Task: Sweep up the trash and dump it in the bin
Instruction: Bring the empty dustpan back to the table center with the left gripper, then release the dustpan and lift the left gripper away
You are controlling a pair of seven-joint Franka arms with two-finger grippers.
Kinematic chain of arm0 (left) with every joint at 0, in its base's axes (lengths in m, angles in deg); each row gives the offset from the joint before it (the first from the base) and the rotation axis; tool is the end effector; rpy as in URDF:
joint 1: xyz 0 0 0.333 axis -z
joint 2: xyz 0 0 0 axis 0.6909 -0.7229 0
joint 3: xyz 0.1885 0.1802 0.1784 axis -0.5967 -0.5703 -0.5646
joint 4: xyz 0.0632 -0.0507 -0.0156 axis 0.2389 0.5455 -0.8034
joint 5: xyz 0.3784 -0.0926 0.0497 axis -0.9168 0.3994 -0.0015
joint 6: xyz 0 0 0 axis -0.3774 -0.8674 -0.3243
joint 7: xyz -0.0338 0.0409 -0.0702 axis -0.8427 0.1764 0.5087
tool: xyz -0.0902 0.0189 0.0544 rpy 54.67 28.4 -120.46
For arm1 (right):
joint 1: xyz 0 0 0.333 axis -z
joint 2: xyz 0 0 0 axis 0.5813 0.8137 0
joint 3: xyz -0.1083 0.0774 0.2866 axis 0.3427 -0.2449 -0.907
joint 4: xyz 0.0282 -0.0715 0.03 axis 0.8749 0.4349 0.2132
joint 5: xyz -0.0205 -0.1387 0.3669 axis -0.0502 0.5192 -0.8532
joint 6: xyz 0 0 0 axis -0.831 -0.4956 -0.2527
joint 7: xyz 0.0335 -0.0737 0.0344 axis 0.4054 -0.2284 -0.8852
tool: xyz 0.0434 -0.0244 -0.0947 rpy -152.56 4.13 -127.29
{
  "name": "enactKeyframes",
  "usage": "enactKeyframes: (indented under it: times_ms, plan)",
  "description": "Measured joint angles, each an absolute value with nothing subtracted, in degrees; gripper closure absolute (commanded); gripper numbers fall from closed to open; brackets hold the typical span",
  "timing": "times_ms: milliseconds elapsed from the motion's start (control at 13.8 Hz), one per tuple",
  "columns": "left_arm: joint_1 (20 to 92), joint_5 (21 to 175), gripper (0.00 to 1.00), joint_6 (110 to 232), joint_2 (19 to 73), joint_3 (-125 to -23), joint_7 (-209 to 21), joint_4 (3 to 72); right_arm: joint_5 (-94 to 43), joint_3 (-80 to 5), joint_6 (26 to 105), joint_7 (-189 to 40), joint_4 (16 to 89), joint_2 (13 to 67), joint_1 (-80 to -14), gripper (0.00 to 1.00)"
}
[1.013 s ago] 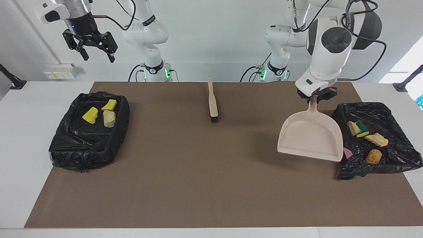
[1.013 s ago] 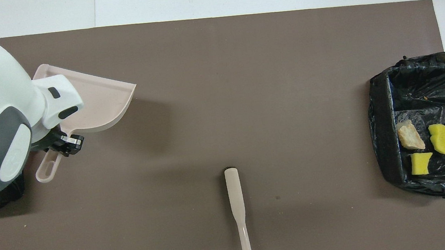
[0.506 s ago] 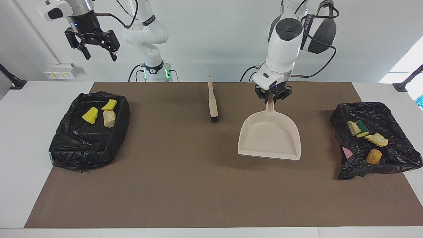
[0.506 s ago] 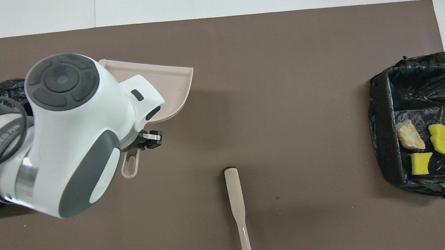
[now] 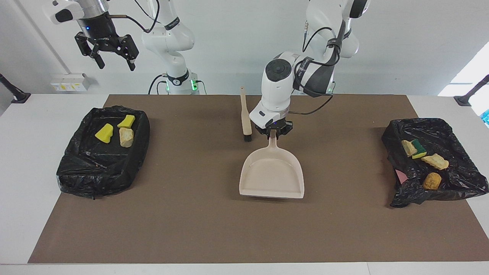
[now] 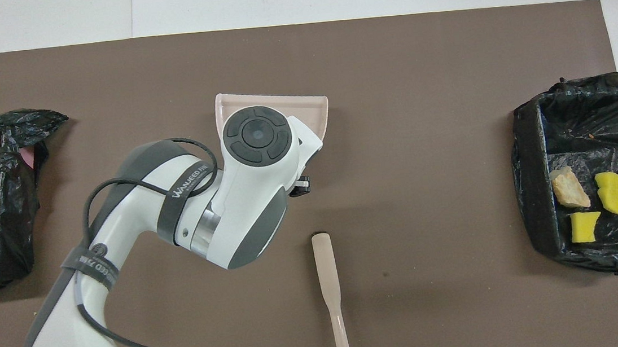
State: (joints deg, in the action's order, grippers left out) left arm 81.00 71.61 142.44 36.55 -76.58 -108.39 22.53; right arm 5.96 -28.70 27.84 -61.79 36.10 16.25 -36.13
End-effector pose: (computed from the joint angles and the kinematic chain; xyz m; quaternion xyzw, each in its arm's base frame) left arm 0.5158 -0.3939 0.4193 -0.9972 0.0692 0.0195 0.0199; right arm 0.4839 -0.0134 0.7109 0.9987 -0.0482 0.0121 0.0070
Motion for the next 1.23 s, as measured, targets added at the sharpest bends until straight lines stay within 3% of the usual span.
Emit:
enactKeyframes:
  times_ms: [434,506,579,868,1230]
  plan:
    - [81.8,71.6,1.0,150.9,31.3,-76.6,-112.8,22.5,6.0,-28.7,27.8,-61.8,36.1,16.2,-36.1,0.0]
    - [82.0,71.6,0.6,151.9,30.4,-76.6,-113.4,22.5,6.0,-28.7,27.8,-61.8,36.1,16.2,-36.1,0.0]
    - [82.0,71.6,0.01,153.1,29.8,-76.7,-113.7,22.4,6.0,-28.7,27.8,-61.8,36.1,16.2,-36.1,0.0]
    - [80.6,71.6,0.0,153.8,30.2,-77.7,-113.7,22.3,6.0,-28.7,27.8,-61.8,36.1,16.2,-36.1,0.0]
    - [75.7,71.6,0.0,150.2,35.5,-78.6,-113.7,22.0,6.0,-28.7,27.8,-61.8,36.1,16.2,-36.1,0.0]
